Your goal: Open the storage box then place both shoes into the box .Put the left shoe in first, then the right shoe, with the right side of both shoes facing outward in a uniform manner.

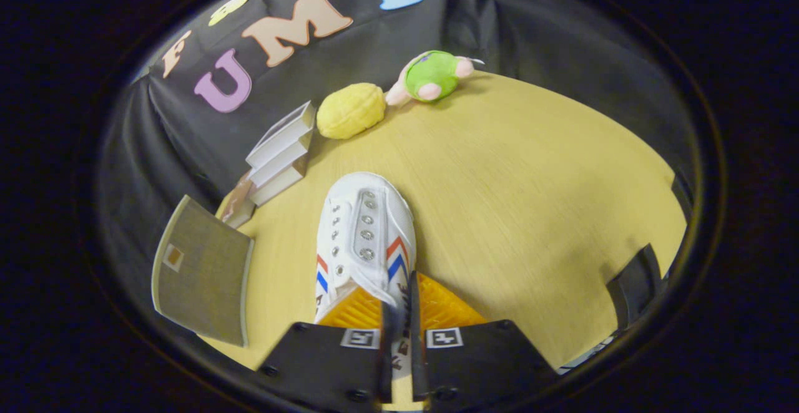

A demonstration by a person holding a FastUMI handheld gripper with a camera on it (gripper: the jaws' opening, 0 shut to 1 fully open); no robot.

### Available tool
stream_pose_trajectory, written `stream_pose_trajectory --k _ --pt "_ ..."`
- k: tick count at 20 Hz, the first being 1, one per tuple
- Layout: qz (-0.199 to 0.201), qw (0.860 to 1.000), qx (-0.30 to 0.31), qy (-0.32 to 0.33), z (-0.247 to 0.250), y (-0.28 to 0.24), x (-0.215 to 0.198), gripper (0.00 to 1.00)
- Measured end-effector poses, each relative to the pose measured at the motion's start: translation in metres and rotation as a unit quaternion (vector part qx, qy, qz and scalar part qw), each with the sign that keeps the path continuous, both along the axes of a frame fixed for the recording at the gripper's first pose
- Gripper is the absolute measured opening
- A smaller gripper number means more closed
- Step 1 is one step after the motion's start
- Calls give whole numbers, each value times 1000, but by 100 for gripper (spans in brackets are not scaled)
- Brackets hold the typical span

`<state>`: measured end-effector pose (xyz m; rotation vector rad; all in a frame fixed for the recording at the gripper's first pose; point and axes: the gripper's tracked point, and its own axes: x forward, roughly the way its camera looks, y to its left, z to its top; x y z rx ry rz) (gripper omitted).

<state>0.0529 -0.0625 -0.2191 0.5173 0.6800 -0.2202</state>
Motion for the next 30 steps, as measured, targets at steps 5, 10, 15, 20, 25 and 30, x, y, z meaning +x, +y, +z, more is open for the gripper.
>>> stream_pose_trajectory --k 5,10,15,20,25,30 --pt "-38 989 140 -26 -8 -5 -3 9" --pt "-27 974 220 -49 15 30 -7 9" --pt "18 960 273 -59 51 90 -7 9" --pt "81 948 301 -70 91 159 -5 9" --pt "127 948 285 -71 125 216 1 8" --pt "173 940 286 -67 152 283 9 9"
